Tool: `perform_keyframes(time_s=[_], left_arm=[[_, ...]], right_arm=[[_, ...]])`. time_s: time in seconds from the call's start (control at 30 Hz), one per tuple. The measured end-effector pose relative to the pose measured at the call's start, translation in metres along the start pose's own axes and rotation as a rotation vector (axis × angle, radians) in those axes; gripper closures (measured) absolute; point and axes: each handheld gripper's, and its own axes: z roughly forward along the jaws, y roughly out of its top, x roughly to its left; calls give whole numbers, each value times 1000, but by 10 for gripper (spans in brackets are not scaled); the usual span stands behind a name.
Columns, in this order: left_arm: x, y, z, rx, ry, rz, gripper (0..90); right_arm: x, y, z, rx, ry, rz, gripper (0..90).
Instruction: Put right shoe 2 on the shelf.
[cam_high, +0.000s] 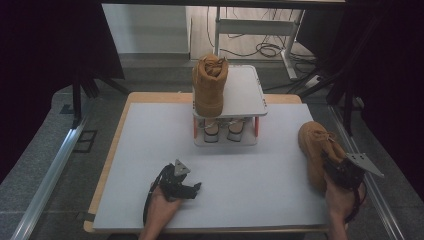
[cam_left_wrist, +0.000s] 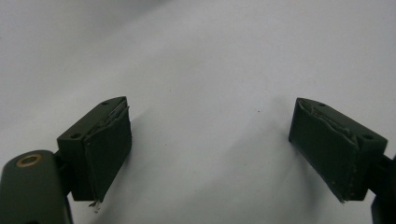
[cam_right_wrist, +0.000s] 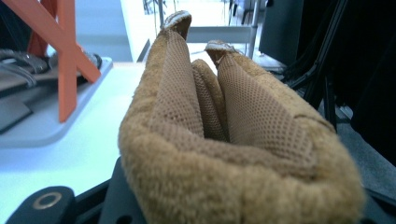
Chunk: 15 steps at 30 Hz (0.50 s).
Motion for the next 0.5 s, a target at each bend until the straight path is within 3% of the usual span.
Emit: perform_keyframes(time_s=[0.23, 0.5], left_arm=[[0, 0, 0, 1, 0, 1, 131], [0, 0, 0, 1, 0, 0, 131]], right_arm=[[8, 11, -8, -64, 1, -6, 556], [21, 29, -12, -111, 38, -8, 554]])
